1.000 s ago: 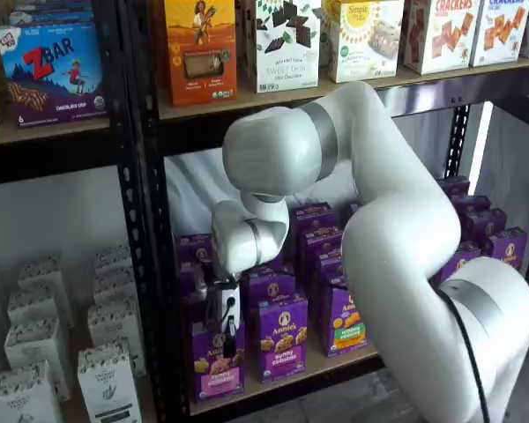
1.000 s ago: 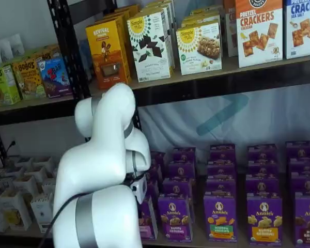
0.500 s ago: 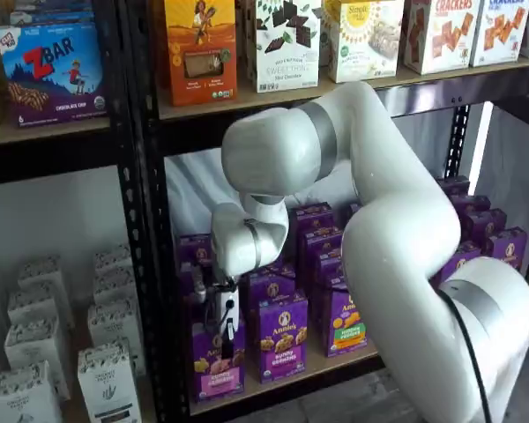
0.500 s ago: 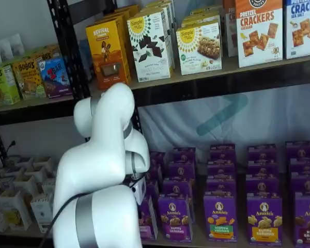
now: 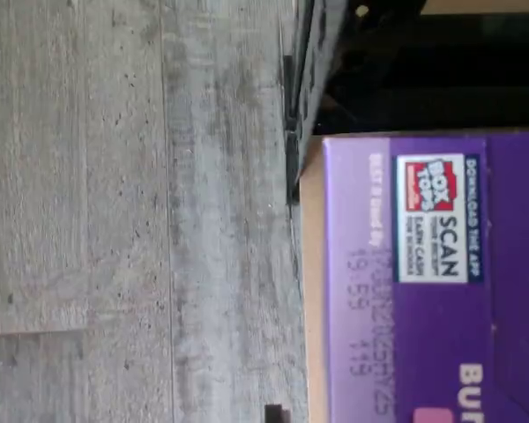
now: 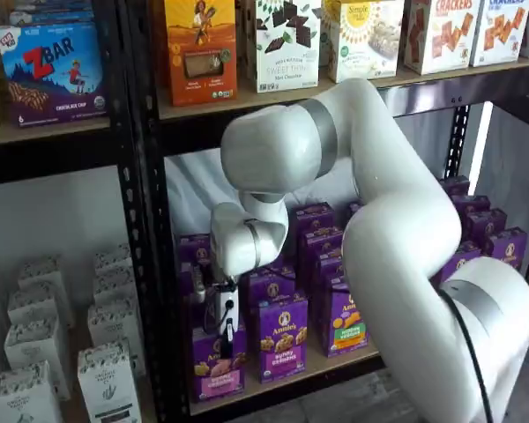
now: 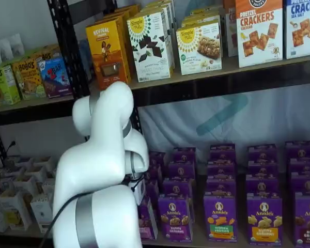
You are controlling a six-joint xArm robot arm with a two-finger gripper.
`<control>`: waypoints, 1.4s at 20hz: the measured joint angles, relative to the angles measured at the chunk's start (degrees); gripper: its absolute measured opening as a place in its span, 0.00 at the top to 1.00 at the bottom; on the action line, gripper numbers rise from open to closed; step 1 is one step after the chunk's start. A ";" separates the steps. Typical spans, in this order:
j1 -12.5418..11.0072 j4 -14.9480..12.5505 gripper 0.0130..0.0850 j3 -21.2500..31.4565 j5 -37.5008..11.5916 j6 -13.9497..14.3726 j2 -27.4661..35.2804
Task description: Pick up the purple box with a pink patch in the middle, on the bottom shelf, the first box from the left
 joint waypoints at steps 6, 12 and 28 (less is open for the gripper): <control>0.07 -0.25 0.44 1.20 -1.52 0.23 -0.49; 0.14 -0.26 0.44 1.38 -1.85 0.30 -0.58; 0.44 0.01 0.67 0.85 -1.63 0.37 -0.23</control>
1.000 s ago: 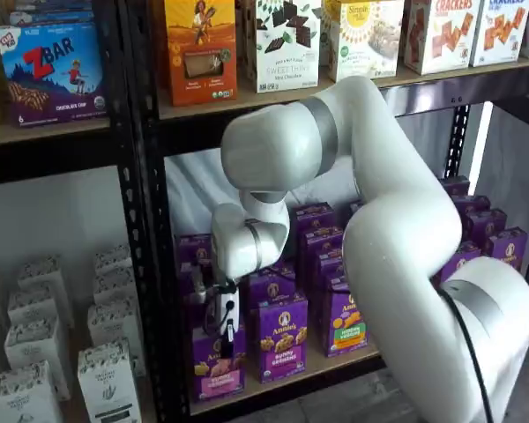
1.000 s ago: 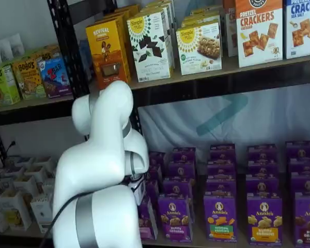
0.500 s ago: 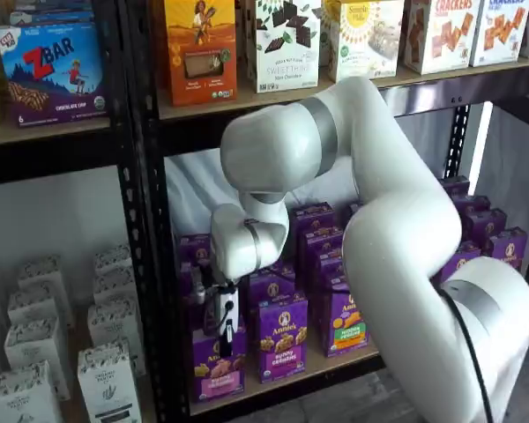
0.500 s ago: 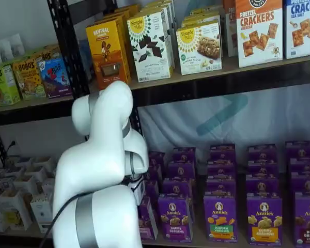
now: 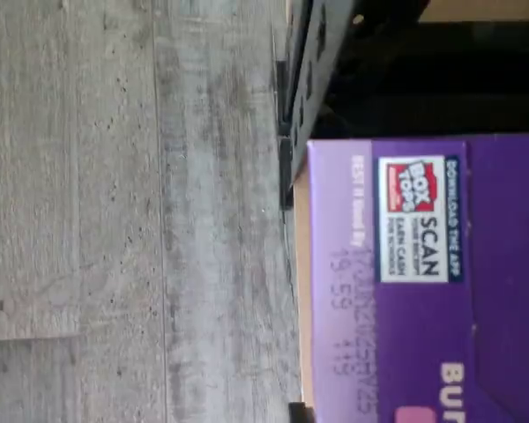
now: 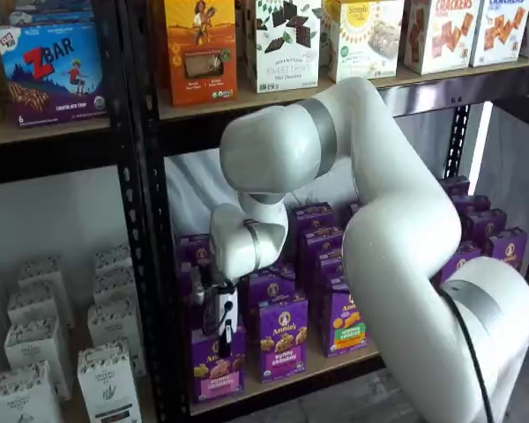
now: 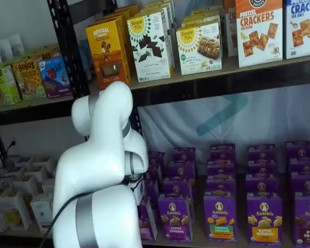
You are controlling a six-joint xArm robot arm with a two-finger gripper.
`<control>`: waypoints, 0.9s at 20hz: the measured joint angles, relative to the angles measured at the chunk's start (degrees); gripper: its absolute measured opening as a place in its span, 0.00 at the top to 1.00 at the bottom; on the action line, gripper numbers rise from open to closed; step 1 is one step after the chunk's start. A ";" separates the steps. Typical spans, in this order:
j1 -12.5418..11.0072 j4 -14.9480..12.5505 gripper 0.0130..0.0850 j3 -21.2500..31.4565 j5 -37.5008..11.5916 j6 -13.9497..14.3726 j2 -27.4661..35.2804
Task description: Pick up the purple box with a pink patch in the middle, on the bottom shelf, the first box from the left
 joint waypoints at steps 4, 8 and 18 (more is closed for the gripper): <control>0.05 -0.43 0.67 0.36 -0.18 0.41 -0.25; 0.09 -0.23 0.67 1.10 1.00 0.31 -1.15; -0.45 -0.03 0.67 10.13 1.05 -0.51 -8.58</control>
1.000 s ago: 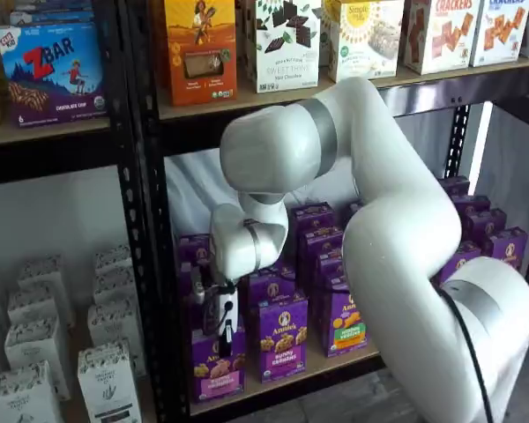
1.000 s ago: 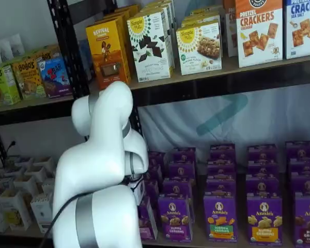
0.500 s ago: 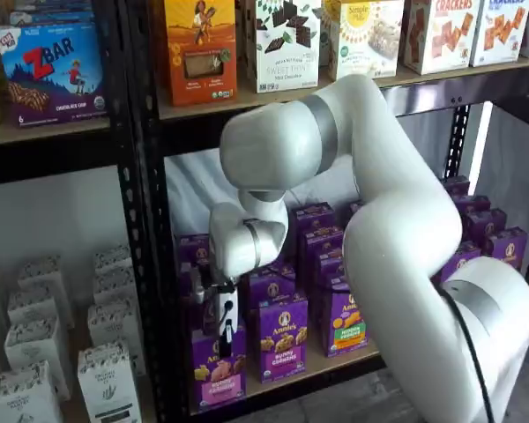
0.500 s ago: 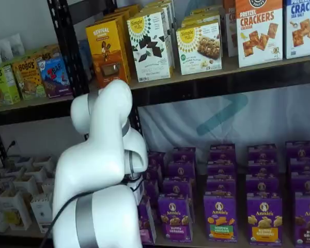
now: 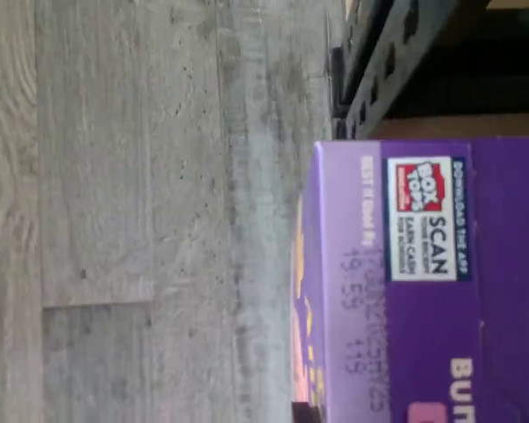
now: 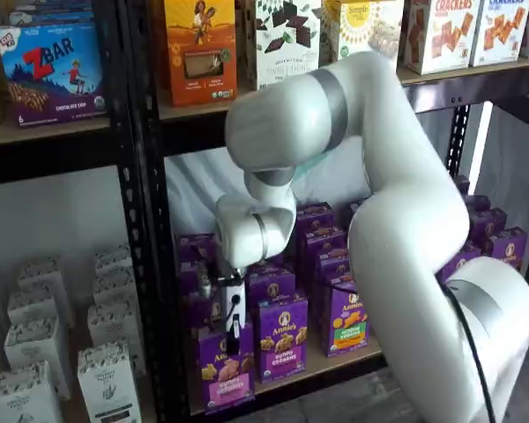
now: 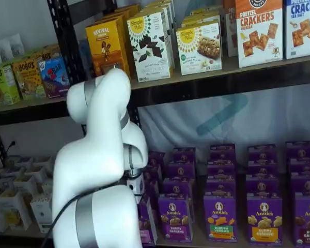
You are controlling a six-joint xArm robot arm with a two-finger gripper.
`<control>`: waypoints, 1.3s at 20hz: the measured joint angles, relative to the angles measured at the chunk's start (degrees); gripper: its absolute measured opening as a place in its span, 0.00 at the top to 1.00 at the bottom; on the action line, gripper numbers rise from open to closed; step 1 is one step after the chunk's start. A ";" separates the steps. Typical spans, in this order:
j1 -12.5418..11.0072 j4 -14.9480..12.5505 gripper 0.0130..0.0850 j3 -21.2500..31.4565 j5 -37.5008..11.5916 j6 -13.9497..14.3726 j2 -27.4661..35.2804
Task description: Pick up the purple box with a pink patch in the middle, on the bottom shelf, the first box from the left
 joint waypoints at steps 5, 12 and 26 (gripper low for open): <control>-0.88 1.55 0.67 8.27 -0.23 -2.37 -7.06; -2.14 3.18 0.67 15.21 0.67 -5.14 -13.75; -3.94 3.22 0.67 22.84 2.14 -6.92 -21.34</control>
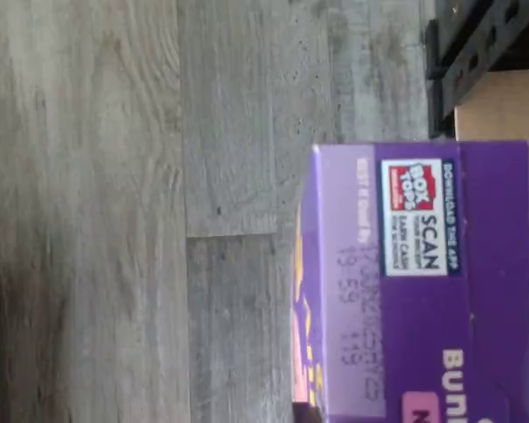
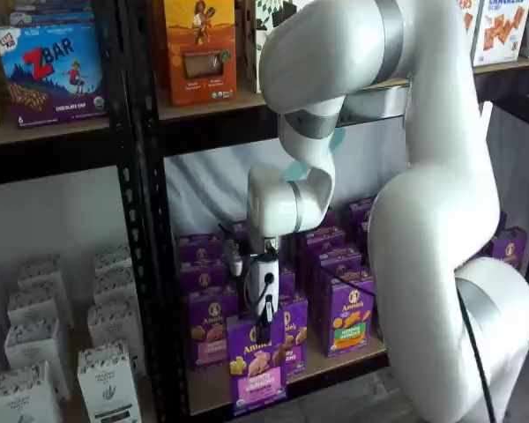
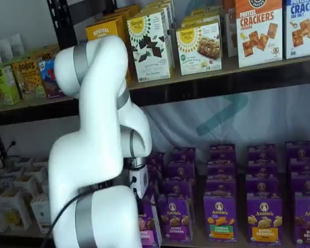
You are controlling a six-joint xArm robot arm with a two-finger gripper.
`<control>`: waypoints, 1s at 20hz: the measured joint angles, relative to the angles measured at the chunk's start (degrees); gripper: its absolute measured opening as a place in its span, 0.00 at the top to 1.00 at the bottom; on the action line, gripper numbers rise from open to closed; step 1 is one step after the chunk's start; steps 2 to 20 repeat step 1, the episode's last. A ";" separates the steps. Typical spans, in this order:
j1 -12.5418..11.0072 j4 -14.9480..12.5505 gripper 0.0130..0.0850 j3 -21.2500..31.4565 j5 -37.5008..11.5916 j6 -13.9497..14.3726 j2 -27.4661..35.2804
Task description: Pick up the purple box with a pink patch in the middle, on the bottom shelf, the first box from the left
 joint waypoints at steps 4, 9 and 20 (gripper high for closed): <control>-0.06 0.06 0.67 0.51 -0.21 -0.15 -0.40; -0.06 0.06 0.67 0.51 -0.21 -0.15 -0.40; -0.06 0.06 0.67 0.51 -0.21 -0.15 -0.40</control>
